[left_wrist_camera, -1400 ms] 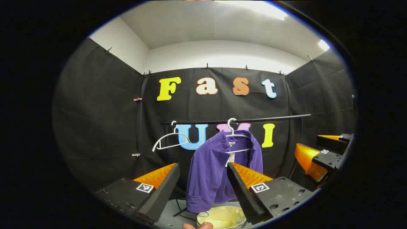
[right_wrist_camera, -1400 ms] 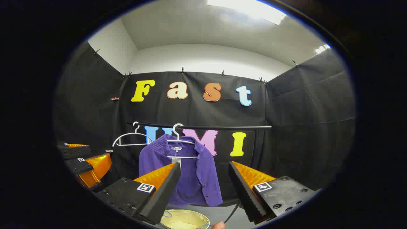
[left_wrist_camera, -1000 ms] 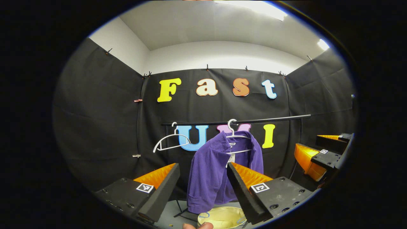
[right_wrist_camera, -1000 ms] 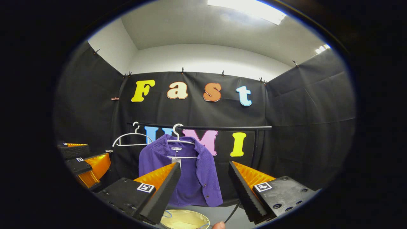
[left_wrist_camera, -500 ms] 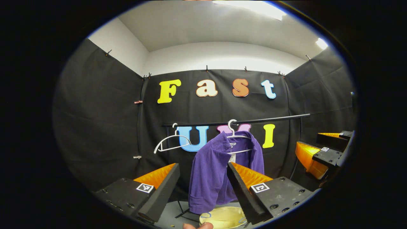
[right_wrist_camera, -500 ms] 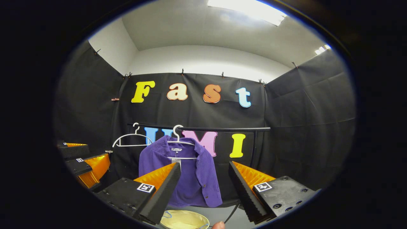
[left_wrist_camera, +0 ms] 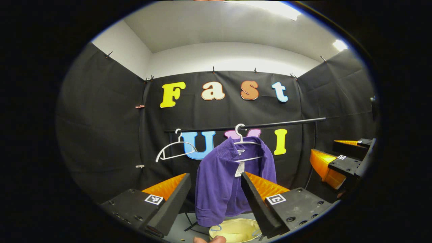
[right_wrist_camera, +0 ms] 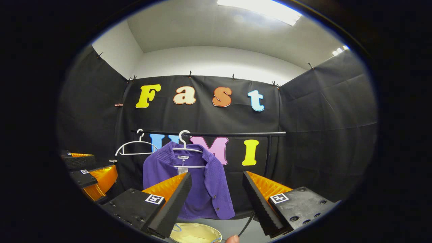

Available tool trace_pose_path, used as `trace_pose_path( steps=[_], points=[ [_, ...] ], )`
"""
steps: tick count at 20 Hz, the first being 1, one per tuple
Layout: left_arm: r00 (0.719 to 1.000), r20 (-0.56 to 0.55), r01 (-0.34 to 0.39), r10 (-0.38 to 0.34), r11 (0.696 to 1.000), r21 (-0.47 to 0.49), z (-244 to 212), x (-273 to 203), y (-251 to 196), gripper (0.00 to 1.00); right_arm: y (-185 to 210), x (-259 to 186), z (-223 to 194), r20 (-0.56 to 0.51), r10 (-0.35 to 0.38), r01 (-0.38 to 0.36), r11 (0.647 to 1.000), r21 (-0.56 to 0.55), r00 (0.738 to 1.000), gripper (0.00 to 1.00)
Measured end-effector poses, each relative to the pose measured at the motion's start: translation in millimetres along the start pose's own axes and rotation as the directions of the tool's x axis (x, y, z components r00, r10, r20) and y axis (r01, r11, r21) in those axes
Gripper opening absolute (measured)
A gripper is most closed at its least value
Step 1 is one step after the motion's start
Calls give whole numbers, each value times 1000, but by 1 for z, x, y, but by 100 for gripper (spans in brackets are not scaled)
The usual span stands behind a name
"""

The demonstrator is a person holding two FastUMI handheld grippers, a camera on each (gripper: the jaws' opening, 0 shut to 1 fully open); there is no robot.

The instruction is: Grasp the clothes on the hanger with both hands and then place them into the laundry hamper below.

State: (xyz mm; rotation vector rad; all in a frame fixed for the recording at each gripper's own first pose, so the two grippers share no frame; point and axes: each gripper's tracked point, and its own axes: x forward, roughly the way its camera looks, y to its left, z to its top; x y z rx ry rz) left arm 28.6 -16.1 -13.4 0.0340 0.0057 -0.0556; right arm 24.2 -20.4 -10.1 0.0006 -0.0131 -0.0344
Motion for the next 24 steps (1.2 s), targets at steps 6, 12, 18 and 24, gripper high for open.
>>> trace_pose_path(
  steps=[6,12,18,24],
  points=[
    [999,1,39,-39,999,14,-1,68,-35,94,-10,56,-13,17,24,-23,1000,-17,1000,97],
    [999,-50,16,-15,1000,17,-32,161,-68,94,-32,99,-44,-8,31,-31,1000,-5,999,98],
    [989,-82,-120,121,993,22,-61,252,-68,93,-38,130,-72,-16,73,-73,997,17,997,97],
    [970,-96,-217,223,974,69,-79,304,-45,93,-12,177,-86,18,156,-157,985,69,988,97]
  ],
)
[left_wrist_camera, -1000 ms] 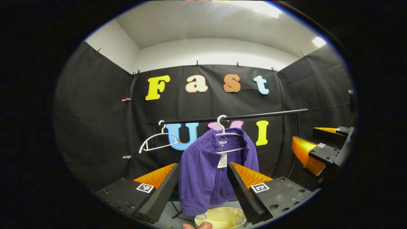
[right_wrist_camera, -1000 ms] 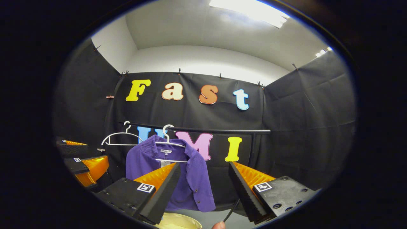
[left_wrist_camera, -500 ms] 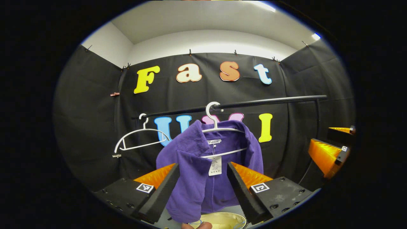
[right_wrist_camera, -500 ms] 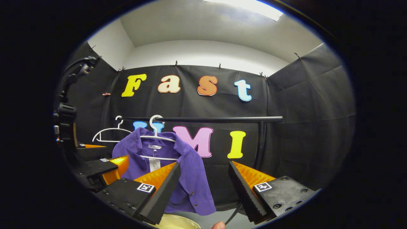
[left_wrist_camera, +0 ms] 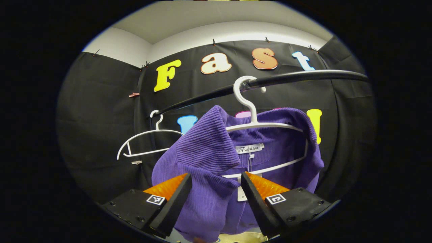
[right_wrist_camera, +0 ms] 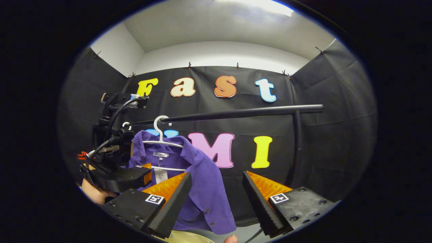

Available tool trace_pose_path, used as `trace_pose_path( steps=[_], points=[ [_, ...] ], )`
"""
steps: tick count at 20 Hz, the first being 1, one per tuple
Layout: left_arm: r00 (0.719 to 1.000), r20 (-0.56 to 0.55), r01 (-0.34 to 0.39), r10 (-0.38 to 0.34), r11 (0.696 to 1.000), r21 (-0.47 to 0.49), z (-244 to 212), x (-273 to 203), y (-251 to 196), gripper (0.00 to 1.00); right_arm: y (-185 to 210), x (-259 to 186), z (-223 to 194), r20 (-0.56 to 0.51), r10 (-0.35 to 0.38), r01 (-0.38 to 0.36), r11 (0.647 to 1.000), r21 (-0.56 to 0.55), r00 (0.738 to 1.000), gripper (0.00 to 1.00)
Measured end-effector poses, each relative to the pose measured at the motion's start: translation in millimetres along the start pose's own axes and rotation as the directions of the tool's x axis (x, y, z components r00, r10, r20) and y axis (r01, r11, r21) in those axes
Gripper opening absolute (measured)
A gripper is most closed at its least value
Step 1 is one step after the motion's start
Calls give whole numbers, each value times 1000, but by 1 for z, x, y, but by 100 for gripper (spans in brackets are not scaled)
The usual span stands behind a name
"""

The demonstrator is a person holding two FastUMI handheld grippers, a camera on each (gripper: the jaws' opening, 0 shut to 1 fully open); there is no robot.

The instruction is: Grasp the clothes on the hanger with both hands and then place them into the laundry hamper below.

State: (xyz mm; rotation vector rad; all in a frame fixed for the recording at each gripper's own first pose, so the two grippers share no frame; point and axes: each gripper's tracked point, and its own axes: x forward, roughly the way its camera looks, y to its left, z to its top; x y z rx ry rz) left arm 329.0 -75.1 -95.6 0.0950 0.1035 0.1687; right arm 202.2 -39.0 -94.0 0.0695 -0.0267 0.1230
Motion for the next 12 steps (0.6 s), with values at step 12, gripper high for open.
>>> trace_pose_path(
  steps=[12],
  points=[
    [999,-24,-42,41,999,-26,-3,7,5,88,31,50,-23,7,74,-74,997,2,997,98]
  ],
)
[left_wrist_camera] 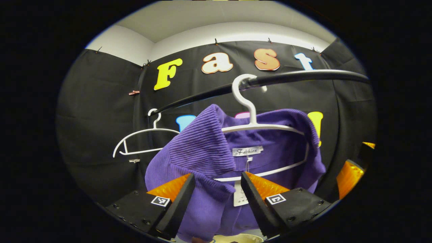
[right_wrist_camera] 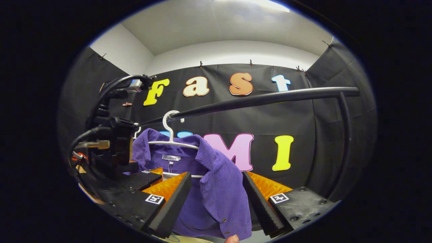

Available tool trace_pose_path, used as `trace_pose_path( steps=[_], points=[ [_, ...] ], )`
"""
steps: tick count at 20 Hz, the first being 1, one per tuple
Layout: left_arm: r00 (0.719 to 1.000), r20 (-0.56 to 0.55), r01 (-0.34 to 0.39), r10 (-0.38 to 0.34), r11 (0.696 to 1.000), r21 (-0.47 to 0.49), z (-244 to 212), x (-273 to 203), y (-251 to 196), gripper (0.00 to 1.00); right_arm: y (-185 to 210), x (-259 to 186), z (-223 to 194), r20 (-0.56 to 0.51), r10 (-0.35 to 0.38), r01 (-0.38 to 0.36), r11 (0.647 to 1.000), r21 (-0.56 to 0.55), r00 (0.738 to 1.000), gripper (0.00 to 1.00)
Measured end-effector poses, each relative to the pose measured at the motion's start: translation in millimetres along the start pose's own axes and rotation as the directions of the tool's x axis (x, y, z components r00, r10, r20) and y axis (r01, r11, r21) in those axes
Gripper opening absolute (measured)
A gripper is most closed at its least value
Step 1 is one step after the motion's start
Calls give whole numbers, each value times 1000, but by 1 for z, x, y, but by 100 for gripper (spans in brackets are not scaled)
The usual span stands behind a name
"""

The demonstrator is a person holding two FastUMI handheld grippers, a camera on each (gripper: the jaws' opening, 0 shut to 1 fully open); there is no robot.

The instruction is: Grasp the clothes on the hanger with both hands and then place them into the laundry hamper below.

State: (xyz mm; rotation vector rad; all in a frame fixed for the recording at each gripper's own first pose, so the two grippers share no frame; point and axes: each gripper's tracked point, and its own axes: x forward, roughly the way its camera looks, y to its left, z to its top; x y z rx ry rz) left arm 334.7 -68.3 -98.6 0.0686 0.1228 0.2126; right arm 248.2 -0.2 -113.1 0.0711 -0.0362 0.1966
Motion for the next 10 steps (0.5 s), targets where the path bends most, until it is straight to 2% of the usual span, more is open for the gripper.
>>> trace_pose_path(
  steps=[2,3,4,7,8,10],
  points=[
    [999,2,-34,34,999,12,0,5,14,76,2,11,0,8,-10,10,1000,-13,1000,98],
    [999,13,-36,36,999,15,1,2,19,63,4,18,0,14,-15,15,1000,-22,1000,98],
    [999,25,-36,36,999,13,4,1,23,53,8,24,0,19,-16,17,999,-29,1000,96],
    [998,56,-40,41,999,-18,13,-9,45,12,12,43,-1,31,-43,44,999,-30,999,98],
    [999,49,-9,11,999,-33,13,-9,43,5,12,49,-3,30,-56,57,998,-30,998,99],
    [999,29,29,-28,998,-47,11,-12,45,5,16,56,-11,16,-64,64,998,-28,998,96]
  ],
)
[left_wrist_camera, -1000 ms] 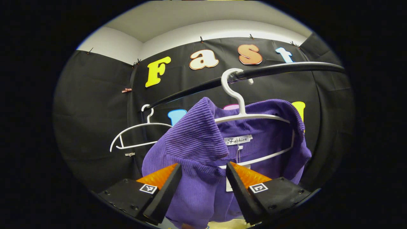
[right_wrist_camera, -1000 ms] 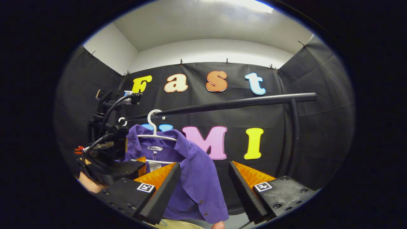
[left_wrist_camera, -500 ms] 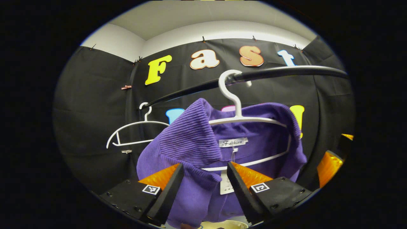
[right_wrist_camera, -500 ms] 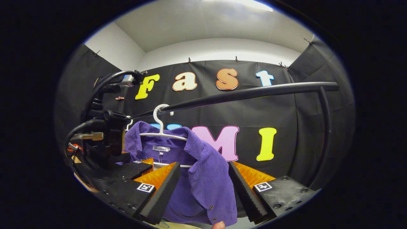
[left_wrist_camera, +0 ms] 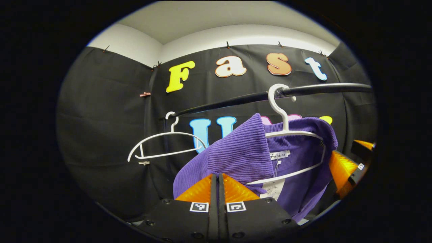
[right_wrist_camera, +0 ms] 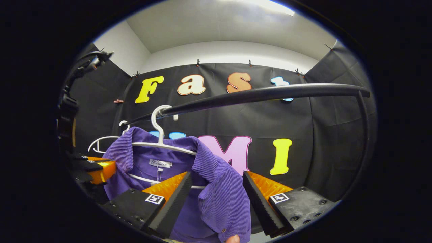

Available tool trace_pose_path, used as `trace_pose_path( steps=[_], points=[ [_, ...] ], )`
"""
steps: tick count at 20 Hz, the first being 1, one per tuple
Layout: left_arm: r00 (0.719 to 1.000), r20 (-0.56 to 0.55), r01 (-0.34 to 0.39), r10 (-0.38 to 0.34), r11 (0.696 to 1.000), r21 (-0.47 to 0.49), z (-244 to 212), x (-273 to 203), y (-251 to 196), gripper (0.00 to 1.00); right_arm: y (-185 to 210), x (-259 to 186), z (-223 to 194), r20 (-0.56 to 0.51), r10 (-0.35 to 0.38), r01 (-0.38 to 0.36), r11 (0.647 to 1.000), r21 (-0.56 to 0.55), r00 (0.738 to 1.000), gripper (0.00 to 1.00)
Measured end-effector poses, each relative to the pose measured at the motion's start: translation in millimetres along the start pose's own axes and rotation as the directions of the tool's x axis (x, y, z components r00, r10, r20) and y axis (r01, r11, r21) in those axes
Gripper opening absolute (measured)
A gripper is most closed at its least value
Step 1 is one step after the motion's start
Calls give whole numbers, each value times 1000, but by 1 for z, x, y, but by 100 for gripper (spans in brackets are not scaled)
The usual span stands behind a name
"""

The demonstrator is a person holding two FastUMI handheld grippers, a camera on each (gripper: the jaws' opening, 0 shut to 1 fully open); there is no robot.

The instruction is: Grasp the clothes on the hanger with both hands and then place them into the laundry hamper below.

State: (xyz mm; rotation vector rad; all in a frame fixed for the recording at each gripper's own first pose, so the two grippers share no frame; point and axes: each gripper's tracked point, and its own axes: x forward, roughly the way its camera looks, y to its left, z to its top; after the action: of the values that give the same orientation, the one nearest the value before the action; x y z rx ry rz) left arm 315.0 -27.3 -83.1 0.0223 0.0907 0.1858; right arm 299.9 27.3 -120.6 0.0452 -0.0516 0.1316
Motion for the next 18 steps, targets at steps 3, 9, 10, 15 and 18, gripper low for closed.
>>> trace_pose_path(
  steps=[3,9,10,15,18],
  points=[
    [1000,4,12,-12,1000,3,-5,-21,2,5,4,-4,-10,-17,-1,0,1000,-6,1000,98],
    [992,-14,126,-125,985,121,-61,-43,-62,92,-9,-13,-26,-9,14,-15,996,-87,1000,98],
    [991,-18,137,-136,980,147,-68,-44,-73,96,-14,-14,-28,-8,18,-19,996,-90,1000,96],
    [1000,26,-2,-3,988,155,-72,-16,-78,96,-34,-15,-31,20,40,-38,996,-83,999,96],
    [997,31,-75,72,990,116,-65,1,-74,99,-46,-17,-41,16,47,-46,997,-69,999,96]
  ],
)
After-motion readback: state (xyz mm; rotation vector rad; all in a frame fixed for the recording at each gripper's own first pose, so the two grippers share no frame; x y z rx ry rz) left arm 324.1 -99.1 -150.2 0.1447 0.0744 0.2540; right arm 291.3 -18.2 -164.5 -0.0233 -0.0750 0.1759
